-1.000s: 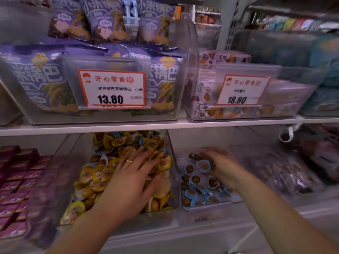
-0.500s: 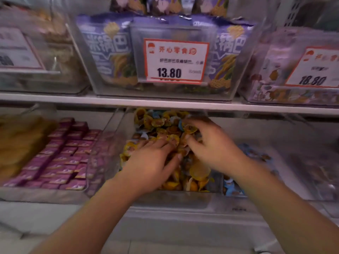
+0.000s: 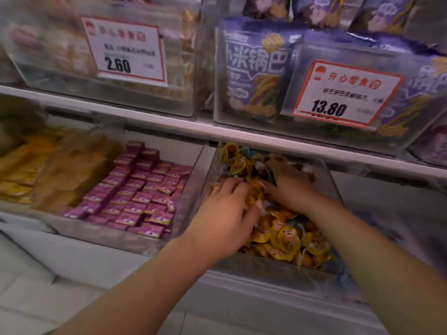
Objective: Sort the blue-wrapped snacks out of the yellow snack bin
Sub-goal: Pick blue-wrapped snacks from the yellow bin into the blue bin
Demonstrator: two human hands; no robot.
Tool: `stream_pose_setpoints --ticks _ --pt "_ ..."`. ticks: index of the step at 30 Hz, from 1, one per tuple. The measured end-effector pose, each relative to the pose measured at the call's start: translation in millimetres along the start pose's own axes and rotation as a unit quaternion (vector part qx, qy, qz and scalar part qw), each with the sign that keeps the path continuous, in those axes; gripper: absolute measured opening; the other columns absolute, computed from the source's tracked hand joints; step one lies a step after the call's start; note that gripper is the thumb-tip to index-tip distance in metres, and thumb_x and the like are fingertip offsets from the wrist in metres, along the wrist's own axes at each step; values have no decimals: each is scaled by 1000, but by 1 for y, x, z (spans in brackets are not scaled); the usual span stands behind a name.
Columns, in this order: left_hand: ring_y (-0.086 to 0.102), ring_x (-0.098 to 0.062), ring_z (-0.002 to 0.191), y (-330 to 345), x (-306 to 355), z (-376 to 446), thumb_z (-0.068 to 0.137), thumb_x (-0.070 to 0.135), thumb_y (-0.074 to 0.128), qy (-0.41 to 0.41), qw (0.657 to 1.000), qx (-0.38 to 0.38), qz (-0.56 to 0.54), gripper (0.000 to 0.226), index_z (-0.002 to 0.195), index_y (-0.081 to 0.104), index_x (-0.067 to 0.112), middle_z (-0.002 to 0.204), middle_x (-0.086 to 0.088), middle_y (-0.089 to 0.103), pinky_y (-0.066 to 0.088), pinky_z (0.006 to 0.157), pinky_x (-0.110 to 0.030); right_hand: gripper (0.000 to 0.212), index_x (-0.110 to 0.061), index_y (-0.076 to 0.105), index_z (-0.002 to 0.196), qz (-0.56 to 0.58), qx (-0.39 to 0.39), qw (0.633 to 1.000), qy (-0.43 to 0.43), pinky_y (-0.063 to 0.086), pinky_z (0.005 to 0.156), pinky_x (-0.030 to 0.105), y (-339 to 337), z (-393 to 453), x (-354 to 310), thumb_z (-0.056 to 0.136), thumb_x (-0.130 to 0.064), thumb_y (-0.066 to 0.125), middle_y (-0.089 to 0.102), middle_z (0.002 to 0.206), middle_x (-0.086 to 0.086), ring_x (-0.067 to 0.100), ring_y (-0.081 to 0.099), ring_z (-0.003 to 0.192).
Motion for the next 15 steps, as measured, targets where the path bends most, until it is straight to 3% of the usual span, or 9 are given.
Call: stream_pose_setpoints --ticks 2,4,7,9,11,13,15 --pt "48 -16 124 -10 -3 1 100 42 47 -21 996 23 -82 39 136 51 28 137 5 50 41 100 -31 56 -24 51 139 42 39 998 -17 39 93 29 -4 -4 -8 90 -47 63 57 138 9 29 54 123" --pt "50 -10 120 -17 -5 0 99 40 50 -40 989 42 -137 37 134 52 30 133 9 51 43 96 -27 54 -27 54 135 108 26 994 17 38 92 25 -7 0 -3 87 -48 69 59 135 3 24 56 120" --pt "50 -5 119 -19 -5 -2 99 36 52 -43 984 54 -164 37 135 51 29 132 11 51 42 95 -23 43 -27 64 121 235 31 966 99 49 95 33 -16 3 17 83 -44 75 67 119 0 18 63 107" --pt "51 3 110 -21 -7 -2 99 35 53 -47 981 67 -174 36 135 51 31 130 13 52 41 86 -13 35 -24 71 108 332 64 931 139 56 76 26 -25 -2 28 81 -45 78 74 96 -6 5 69 88" --pt "53 5 97 -21 -9 1 98 36 53 -60 976 80 -193 36 134 51 33 128 14 53 40 75 -8 28 -23 74 97 405 65 900 149 50 56 15 -31 -12 26 80 -44 79 74 76 -9 -2 67 66" --pt "55 3 98 -21 -9 3 98 36 54 -57 977 88 -186 37 135 51 32 128 12 54 43 79 -14 22 -20 75 97 494 40 857 144 52 60 20 -30 -23 18 82 -35 79 77 83 -3 8 72 72" --pt "55 -7 111 -18 -4 8 97 33 56 -32 985 92 -144 38 134 52 28 130 8 55 45 91 -26 14 -20 74 96 543 43 828 132 55 63 22 -37 -38 12 85 -27 77 77 90 3 13 74 75"
Point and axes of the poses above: each hand's wrist, its own z-axis towards the middle knuckle, its own y-axis out of the palm, x = y × z, the point moved 9 cm from there along z, towards the middle knuckle
